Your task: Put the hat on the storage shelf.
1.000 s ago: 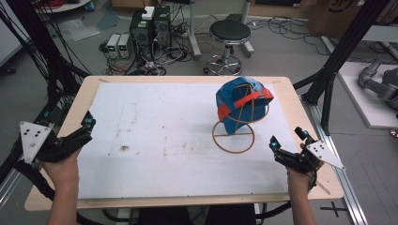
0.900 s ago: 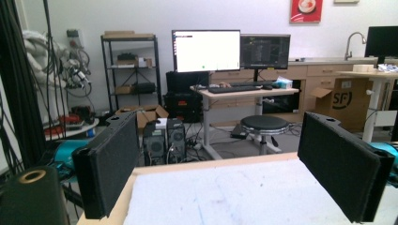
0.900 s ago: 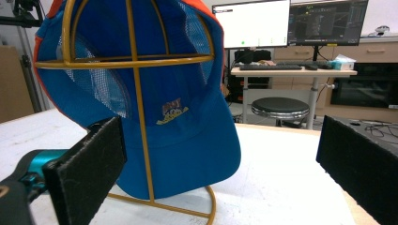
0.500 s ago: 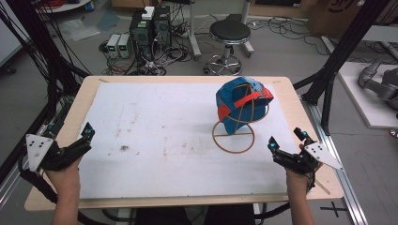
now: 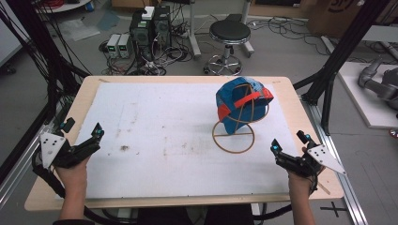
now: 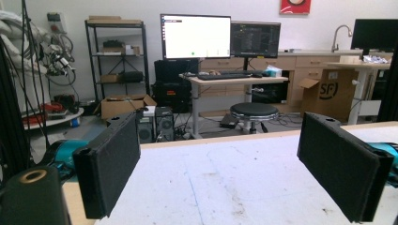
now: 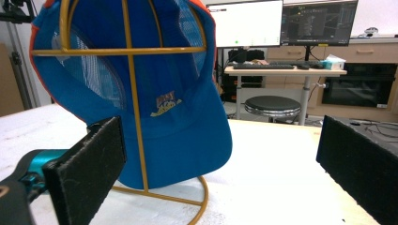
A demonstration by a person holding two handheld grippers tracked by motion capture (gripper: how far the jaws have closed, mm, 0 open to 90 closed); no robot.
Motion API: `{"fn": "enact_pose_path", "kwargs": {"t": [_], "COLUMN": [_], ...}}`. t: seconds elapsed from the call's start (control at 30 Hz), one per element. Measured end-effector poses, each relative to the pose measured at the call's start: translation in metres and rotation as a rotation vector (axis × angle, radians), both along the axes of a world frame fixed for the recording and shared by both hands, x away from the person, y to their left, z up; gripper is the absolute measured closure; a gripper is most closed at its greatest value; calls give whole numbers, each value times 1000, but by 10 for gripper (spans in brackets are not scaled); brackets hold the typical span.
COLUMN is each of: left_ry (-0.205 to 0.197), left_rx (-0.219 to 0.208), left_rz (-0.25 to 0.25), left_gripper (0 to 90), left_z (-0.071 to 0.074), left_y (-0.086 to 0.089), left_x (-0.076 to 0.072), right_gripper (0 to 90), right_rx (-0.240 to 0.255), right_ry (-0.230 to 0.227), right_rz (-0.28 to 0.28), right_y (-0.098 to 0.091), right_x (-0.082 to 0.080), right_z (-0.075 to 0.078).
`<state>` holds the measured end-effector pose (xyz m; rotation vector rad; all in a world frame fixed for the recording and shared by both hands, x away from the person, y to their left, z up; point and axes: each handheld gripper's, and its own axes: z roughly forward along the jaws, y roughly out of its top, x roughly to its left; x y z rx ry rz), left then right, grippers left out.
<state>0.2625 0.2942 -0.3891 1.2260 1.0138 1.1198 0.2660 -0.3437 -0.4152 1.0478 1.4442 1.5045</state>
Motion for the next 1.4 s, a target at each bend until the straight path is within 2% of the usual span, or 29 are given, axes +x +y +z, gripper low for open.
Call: {"fn": "enact_pose_path", "kwargs": {"t": [0.1,0.27,0.4,0.73,1.4], "left_ry": [12,10,11,20,36], "left_rx": [19,11,20,26,7], "left_rz": [-6,-13,-21,-23,-17], "left_gripper": [139,139,139,139,139], "left_z": [-2,-2,-2,-3,-4], "left_y": [-1,-2,-4,-6,-4], "left_x": [1,-2,-2,0,0], "right_gripper": [16,16,17,16,17], "right_rx": [-2,-8,-17,-16,-20], "right_ry": [-1,1,-9,4,4], "right_rz": [0,7,13,11,17], "right_y": [-1,4,6,7,9], "right_x": [2,1,-1,0,1], "right_z": [0,1,3,1,1]}}
